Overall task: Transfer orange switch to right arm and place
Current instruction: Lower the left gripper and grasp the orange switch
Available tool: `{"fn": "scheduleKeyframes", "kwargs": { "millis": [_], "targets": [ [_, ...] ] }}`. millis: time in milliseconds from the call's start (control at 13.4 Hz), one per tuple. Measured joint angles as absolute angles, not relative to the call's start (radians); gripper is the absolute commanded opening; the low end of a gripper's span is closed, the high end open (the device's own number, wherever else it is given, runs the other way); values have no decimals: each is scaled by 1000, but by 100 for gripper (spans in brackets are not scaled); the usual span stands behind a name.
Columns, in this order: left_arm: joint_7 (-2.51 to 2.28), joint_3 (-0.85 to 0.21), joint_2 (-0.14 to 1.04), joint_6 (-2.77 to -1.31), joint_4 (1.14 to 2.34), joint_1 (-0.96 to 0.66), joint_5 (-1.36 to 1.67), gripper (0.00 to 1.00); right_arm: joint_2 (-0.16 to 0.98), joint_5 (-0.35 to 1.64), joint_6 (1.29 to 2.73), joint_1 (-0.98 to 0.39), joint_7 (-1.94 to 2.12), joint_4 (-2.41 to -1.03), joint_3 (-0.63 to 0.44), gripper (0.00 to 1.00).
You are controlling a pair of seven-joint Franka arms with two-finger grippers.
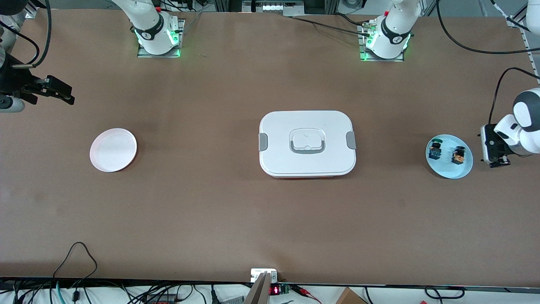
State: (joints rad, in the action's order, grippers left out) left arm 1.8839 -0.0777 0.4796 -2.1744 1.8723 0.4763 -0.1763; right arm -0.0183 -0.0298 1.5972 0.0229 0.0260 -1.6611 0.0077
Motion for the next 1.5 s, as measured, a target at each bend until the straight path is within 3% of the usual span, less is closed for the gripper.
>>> {"fn": "scheduleKeyframes", "kwargs": {
  "millis": [524, 1047, 1496],
  "targets": [
    [2108, -124, 536, -2233, 1884, 510, -149, 100, -8, -30, 1598, 23, 26, -1661, 8, 100],
    [2192, -253, 622, -2307, 1887, 674, -149, 100, -8, -30, 1598, 23, 25, -1660, 8, 100],
    [2194, -264, 626, -2312, 1887, 679, -149, 96, -8, -29, 1599, 23, 25, -1659, 7, 100]
  ]
}}
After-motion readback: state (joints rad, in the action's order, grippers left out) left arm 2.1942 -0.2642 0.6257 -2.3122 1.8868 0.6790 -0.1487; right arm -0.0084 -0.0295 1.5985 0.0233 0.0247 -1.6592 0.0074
